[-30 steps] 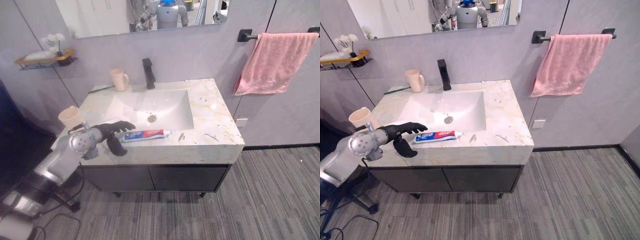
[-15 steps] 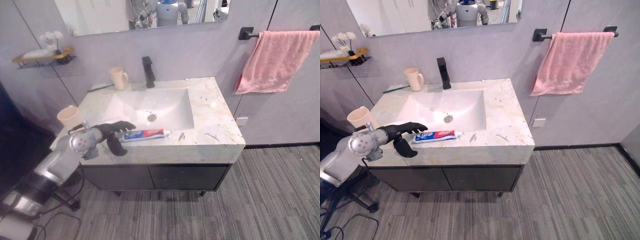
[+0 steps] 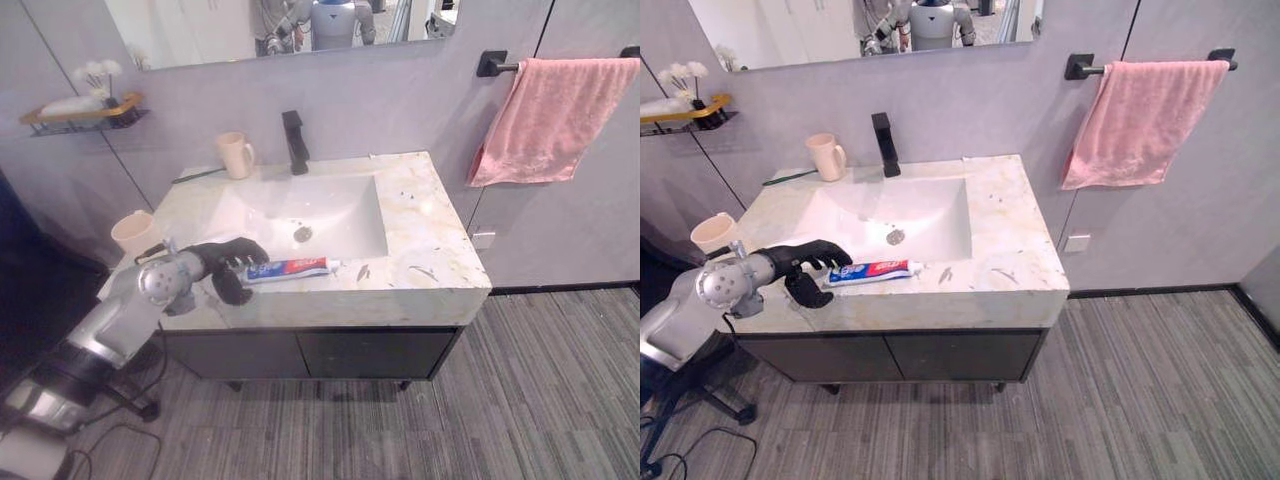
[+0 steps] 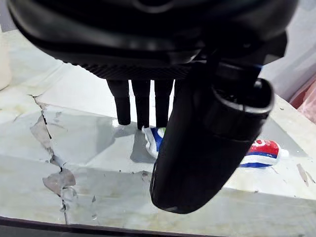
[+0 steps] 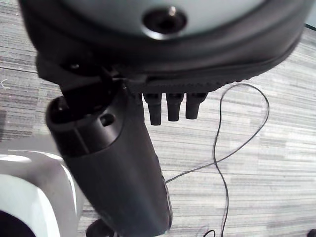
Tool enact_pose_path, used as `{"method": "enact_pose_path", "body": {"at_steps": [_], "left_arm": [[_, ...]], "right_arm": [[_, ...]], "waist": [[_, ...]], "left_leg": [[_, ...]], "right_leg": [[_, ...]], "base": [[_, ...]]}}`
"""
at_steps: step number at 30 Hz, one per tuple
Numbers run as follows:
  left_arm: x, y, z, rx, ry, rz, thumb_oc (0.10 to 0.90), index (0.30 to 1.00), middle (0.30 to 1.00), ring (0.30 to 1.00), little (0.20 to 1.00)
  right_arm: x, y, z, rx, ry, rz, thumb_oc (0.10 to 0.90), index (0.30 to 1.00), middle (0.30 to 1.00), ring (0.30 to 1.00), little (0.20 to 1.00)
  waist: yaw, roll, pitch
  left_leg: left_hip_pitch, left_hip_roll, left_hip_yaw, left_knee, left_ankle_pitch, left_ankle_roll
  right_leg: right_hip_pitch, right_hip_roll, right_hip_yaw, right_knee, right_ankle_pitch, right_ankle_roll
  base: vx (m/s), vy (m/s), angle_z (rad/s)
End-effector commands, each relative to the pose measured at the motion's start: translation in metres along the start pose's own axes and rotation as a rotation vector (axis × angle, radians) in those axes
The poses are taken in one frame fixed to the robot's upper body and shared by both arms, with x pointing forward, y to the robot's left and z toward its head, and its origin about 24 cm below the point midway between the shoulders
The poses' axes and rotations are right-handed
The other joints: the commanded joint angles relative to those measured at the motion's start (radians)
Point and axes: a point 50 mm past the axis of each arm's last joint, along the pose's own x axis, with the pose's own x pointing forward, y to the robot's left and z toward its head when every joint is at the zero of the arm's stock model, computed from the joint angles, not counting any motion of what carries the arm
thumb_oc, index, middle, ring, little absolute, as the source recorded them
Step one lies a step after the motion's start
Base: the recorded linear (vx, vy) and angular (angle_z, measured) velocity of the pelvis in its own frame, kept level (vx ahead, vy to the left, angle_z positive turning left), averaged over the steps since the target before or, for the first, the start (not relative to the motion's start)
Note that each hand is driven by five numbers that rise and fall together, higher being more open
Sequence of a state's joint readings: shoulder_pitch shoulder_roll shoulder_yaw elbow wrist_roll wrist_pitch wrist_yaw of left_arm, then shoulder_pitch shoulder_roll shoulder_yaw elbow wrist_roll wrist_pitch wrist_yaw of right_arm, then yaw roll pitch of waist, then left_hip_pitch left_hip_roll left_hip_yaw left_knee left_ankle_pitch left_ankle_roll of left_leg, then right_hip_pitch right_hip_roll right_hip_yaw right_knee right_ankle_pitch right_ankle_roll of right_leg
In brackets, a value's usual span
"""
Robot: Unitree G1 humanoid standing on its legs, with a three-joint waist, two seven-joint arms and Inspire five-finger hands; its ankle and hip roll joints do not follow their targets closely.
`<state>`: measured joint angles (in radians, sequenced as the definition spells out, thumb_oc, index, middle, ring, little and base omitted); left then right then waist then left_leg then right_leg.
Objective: Organize the bathroom.
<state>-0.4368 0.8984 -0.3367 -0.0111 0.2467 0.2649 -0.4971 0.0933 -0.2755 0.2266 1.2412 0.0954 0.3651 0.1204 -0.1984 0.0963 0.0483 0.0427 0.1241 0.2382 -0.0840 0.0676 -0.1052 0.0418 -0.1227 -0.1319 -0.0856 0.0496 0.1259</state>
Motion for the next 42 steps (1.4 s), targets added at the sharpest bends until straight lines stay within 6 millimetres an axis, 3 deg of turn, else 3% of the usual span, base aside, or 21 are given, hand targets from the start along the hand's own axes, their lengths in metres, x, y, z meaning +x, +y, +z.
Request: {"method": "enact_pose_path", "body": {"at_steps": [1,8,20,23,27,30,31,37,38,40,42], "left_arm": [[-0.016,0.054,0.009,0.050,-0.014,0.187,0.587,0.580,0.580,0.580,0.580],[-0.014,0.051,0.007,0.024,0.011,0.175,0.518,0.476,0.476,0.476,0.476],[-0.016,0.065,0.013,-0.039,-0.014,0.250,0.488,0.432,0.432,0.432,0.432],[-0.023,0.079,0.022,-0.141,-0.121,0.422,0.400,0.300,0.300,0.300,0.300],[-0.044,0.098,0.037,-0.298,-0.321,0.671,0.400,0.300,0.300,0.300,0.300],[-0.053,0.105,0.042,-0.353,-0.381,0.732,0.400,0.300,0.300,0.300,0.300],[-0.066,0.114,0.046,-0.405,-0.423,0.808,0.400,0.300,0.300,0.300,0.300],[-0.086,0.132,0.059,-0.470,-0.485,0.887,0.400,0.300,0.300,0.300,0.300],[-0.089,0.134,0.062,-0.480,-0.497,0.903,0.400,0.300,0.300,0.300,0.300],[-0.098,0.142,0.063,-0.530,-0.521,0.948,0.400,0.300,0.300,0.300,0.300],[-0.101,0.146,0.063,-0.542,-0.522,0.954,0.400,0.300,0.300,0.300,0.300]], "right_arm": [[-0.001,-0.013,-0.011,0.022,0.055,-0.019,0.800,0.900,0.900,0.900,0.900],[0.000,-0.011,-0.013,0.084,0.051,-0.005,0.800,0.900,0.900,0.900,0.900],[0.000,-0.013,-0.020,0.093,0.050,-0.009,0.800,0.900,0.900,0.900,0.900],[0.001,-0.008,-0.019,0.115,0.038,-0.010,0.800,0.900,0.900,0.900,0.900],[0.002,-0.005,-0.016,0.262,-0.007,-0.060,0.800,0.900,0.900,0.900,0.900],[0.001,-0.011,-0.017,0.339,-0.010,-0.114,0.800,0.900,0.900,0.900,0.900],[0.001,-0.019,-0.022,0.432,-0.001,-0.154,0.800,0.900,0.900,0.900,0.900],[-0.009,-0.061,-0.029,0.751,-0.068,-0.371,0.800,0.900,0.900,0.900,0.900],[-0.013,-0.073,-0.027,0.798,-0.111,-0.409,0.800,0.900,0.900,0.900,0.900],[-0.041,-0.124,-0.005,0.969,-0.313,-0.556,0.800,0.900,0.900,0.900,0.900],[-0.061,-0.148,0.009,1.013,-0.438,-0.630,0.800,0.900,0.900,0.900,0.900]], "waist": [[-0.020,-0.028,-0.027],[-0.026,-0.023,-0.016],[-0.043,-0.016,-0.007],[-0.039,-0.024,-0.008],[-0.032,-0.042,-0.011],[-0.032,-0.049,-0.013],[-0.033,-0.057,-0.014],[-0.054,-0.081,-0.020],[-0.058,-0.085,-0.022],[-0.072,-0.103,-0.032],[-0.079,-0.111,-0.036]], "left_leg": [[-0.139,-0.017,-0.159,0.113,-0.003,0.039],[-0.148,-0.017,-0.160,0.118,0.000,0.040],[-0.161,-0.013,-0.156,0.110,0.012,0.031],[-0.163,-0.013,-0.155,0.116,0.012,0.030],[-0.160,-0.010,-0.153,0.123,0.014,0.024],[-0.156,-0.009,-0.153,0.125,0.014,0.024],[-0.151,-0.009,-0.153,0.125,0.015,0.021],[-0.119,-0.008,-0.141,0.116,0.009,0.019],[-0.114,-0.007,-0.139,0.116,0.010,0.018],[-0.097,0.000,-0.131,0.116,0.008,0.013],[-0.090,0.003,-0.125,0.118,0.007,0.010]], "right_leg": [[0.000,0.032,-0.005,0.064,-0.019,0.030],[-0.013,0.035,-0.009,0.076,-0.028,0.024],[-0.029,0.034,-0.011,0.071,-0.026,0.027],[-0.020,0.034,-0.016,0.073,-0.031,0.025],[0.000,0.036,-0.022,0.072,-0.036,0.023],[0.006,0.037,-0.024,0.074,-0.037,0.022],[0.013,0.039,-0.024,0.073,-0.036,0.022],[0.023,0.040,-0.022,0.069,-0.021,0.026],[0.023,0.041,-0.022,0.070,-0.019,0.027],[0.029,0.043,-0.022,0.070,-0.017,0.024],[0.031,0.045,-0.021,0.071,-0.016,0.020]], "base": [[0.00,0.000,0.00],[0.01,-0.015,-0.01],[0.00,0.000,0.00],[0.00,0.000,0.00],[0.00,-0.001,-0.01],[0.02,0.002,-0.07],[0.03,0.006,-0.08],[0.01,0.001,-0.01],[0.02,-0.012,-0.03],[0.05,-0.020,-0.07],[0.04,-0.006,-0.14]]}}
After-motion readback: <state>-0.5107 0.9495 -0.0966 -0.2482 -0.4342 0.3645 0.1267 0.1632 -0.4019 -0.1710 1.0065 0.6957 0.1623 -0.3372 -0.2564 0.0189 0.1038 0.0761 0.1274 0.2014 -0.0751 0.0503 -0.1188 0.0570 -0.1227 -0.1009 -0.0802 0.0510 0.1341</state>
